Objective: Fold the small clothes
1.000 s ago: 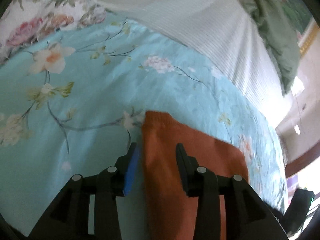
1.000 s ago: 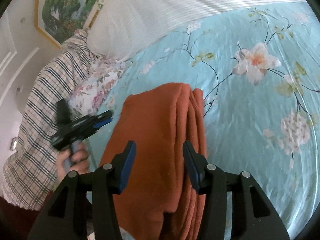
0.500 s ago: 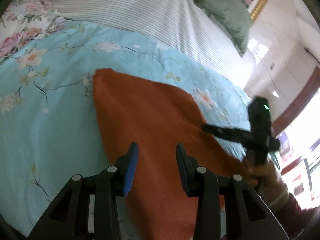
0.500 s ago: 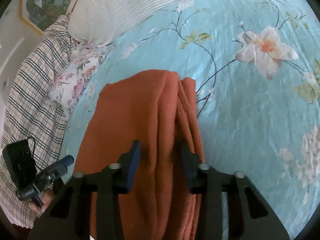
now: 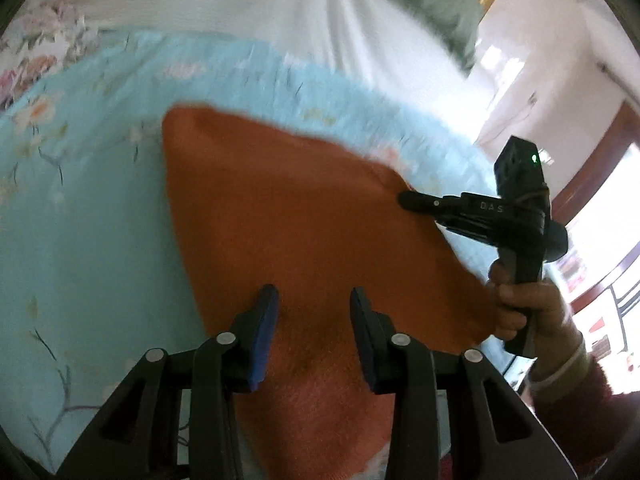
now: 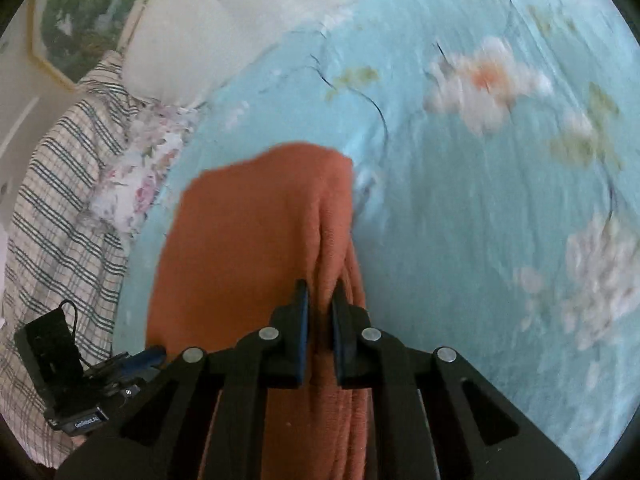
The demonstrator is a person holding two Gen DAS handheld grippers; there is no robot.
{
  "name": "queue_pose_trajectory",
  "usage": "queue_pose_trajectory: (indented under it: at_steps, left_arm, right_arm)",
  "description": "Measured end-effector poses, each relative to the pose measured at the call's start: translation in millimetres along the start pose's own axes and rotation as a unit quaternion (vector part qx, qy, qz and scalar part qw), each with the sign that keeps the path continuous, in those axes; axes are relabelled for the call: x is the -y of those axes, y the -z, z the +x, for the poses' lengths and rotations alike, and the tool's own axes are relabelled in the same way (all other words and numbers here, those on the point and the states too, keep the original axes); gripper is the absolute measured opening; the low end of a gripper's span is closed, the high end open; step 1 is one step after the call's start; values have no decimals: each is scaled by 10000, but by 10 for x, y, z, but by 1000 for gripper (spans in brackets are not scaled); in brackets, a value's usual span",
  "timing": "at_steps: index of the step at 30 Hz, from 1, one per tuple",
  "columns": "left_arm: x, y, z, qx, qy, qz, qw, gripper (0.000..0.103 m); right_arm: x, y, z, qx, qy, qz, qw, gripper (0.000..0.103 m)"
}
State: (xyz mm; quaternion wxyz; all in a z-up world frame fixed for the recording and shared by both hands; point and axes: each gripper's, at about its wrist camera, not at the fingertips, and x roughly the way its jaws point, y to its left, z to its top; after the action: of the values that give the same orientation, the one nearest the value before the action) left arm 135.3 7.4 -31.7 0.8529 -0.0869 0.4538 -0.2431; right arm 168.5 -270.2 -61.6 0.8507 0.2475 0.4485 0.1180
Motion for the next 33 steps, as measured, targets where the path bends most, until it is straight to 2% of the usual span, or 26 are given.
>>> queue_pose_trajectory:
  at_steps: [1,4,8,10,12,13,14,16,20,22,24,25,26,28,30,33]
  left_arm:
    - [-7,36,48,-38,-90,-39,9999,30]
    - [-66,92,73,19,-56,-225,9997,30]
    - [16,121,93,19,-313,-2,9995,30]
    - [42,110,77,-16,-359,54,9993,31]
    - [27,72,-10,20,-228,-10,9997,30]
    - [18,37,-46,52,-179,-22,9998,30]
    - [-2,-16,-75,100,-174,-23,9998,30]
    - [-60,-153,-90,193,-236,-72,9995,30]
    - [-255,-518,-6,368,-275,-415,9981,29]
    - [-388,-674,99,334,-348,-650,9967,29]
    - [-491,-779,223,272,-366,-775,9959,29]
    - [-535,-815,294,211,-391,-810,9957,28]
    - [-577,-841,370,123,-446,-827,9955,25]
    - [-660,-876,547,-50,-625,-864,9943,20]
    - [-713,-907,637,-38,-659,-837,9943,12]
    - [-702,-940,644,-46,-800,-810,9935,10]
  right_arm:
    - [11,7,0,30,-6,18,10000,11]
    - [-20,-9,-13,66,78,-54,9999,11]
    - [-39,-9,-115,94,144,62,9998,14]
    - [-165,-22,-289,352,324,-54,9988,14]
    - [-309,-88,-446,561,258,-231,9978,15]
    - [-398,-154,-474,587,135,-305,9977,17]
    - [-460,-205,-463,557,47,-354,9978,25]
    - [-609,-324,-361,533,-171,-445,9974,37]
    - [-768,-442,84,116,-388,-509,9979,38]
    - [-728,-464,282,-52,-245,-455,9987,38]
    - [-588,-473,444,-136,206,-342,9991,29]
    - [-504,-476,480,-139,224,-222,9994,11]
    - [-398,-481,488,-89,289,-62,9995,0]
    - [-316,-485,470,-11,328,37,9995,0]
    - [-298,-484,450,-10,296,81,9995,0]
    - [-246,-451,385,69,343,-12,9994,2]
